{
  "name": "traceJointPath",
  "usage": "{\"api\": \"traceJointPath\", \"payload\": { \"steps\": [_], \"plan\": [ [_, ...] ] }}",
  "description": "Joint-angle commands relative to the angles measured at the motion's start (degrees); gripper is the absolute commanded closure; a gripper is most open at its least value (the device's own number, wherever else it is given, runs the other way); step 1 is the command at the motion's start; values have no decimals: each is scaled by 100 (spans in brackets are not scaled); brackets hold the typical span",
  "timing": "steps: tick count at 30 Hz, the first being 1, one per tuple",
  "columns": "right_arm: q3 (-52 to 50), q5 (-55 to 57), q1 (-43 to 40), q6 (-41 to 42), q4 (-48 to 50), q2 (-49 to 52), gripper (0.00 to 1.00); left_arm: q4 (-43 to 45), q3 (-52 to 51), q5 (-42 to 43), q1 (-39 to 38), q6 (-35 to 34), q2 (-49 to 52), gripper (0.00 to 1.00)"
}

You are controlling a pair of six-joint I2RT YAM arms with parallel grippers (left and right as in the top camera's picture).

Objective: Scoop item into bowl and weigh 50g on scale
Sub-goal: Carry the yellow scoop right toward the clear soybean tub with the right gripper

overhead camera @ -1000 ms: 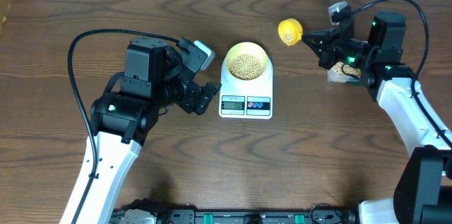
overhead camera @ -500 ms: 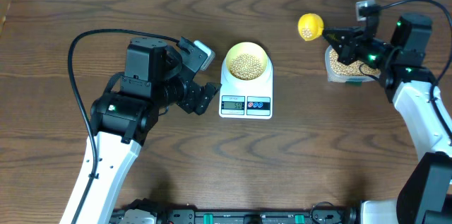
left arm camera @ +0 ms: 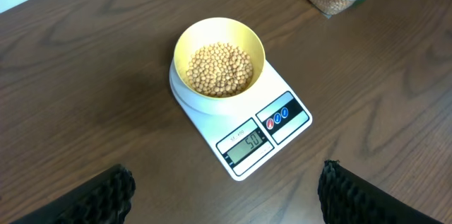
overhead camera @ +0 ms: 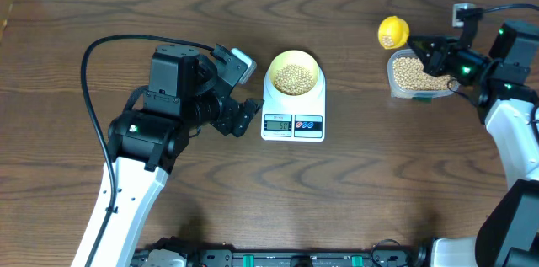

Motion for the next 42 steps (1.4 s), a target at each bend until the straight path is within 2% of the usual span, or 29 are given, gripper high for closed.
{"api": "traceJointPath", "payload": {
  "steps": [1, 14, 24, 31, 42],
  "plan": [
    [9, -98, -243, 98, -114, -136, 99, -17, -87, 111, 24, 37, 7, 15],
    [9, 271, -883, -258, -955, -203, 99, -17, -87, 111, 24, 37, 7, 15],
    [7, 1537, -986, -1453, -1923, -890, 99, -17, -87, 111, 24, 37, 7, 15],
    [7, 2450, -986, -1725, -2111, -1263, 99, -17, -87, 114, 24, 37, 7, 15],
    [7, 2544, -798, -2225, -2129, -1274, 99, -17, -87, 111, 24, 37, 7, 15]
  ]
}}
